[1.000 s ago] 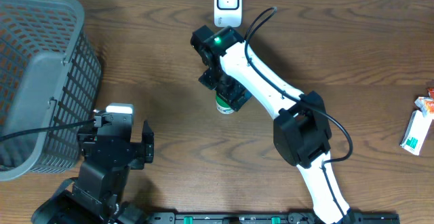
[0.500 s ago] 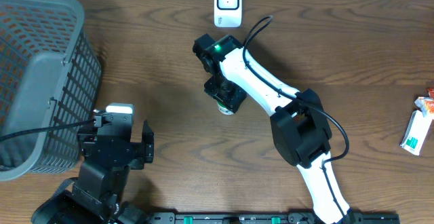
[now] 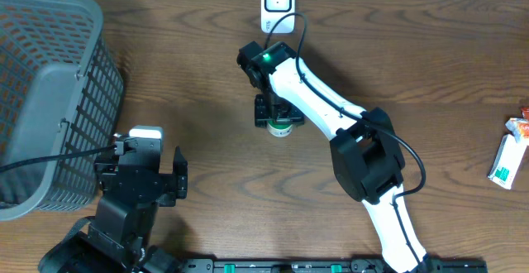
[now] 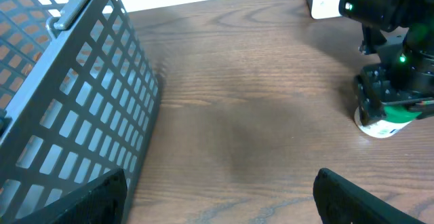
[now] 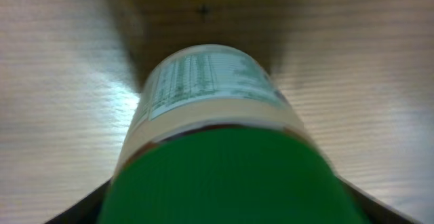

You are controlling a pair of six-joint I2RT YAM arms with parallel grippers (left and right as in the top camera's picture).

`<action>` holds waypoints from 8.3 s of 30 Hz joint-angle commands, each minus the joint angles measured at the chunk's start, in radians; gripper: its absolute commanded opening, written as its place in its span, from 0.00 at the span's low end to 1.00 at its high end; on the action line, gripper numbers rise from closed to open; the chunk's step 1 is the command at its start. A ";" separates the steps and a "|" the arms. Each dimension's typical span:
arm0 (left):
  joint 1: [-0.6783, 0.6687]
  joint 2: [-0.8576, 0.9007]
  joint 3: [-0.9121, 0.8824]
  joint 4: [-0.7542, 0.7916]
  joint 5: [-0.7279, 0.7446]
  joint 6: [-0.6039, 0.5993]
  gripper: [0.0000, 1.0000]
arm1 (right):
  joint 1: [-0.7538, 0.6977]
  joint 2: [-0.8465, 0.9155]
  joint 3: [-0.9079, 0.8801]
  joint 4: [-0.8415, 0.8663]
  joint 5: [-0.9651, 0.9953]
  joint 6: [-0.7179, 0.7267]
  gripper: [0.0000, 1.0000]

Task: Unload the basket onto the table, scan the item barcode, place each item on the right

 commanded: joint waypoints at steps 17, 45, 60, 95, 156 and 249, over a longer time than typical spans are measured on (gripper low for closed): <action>-0.003 -0.004 -0.002 -0.002 -0.010 -0.006 0.88 | -0.065 0.015 0.000 -0.016 -0.122 0.210 0.98; -0.003 -0.004 -0.002 -0.002 -0.010 -0.006 0.88 | -0.046 0.068 -0.024 0.077 -0.122 0.314 0.90; -0.003 -0.004 -0.002 -0.002 -0.010 -0.006 0.88 | -0.049 0.097 -0.023 0.103 -0.122 0.189 0.78; -0.003 -0.004 -0.002 -0.002 -0.010 -0.006 0.88 | 0.005 0.092 -0.014 0.050 -0.087 0.378 0.79; -0.003 -0.004 -0.002 -0.002 -0.010 -0.006 0.88 | -0.232 -0.116 -0.014 -0.264 -0.757 -0.402 0.58; -0.003 -0.004 -0.002 -0.002 -0.010 -0.006 0.88 | -0.132 0.143 -0.013 1.453 0.589 -0.563 0.44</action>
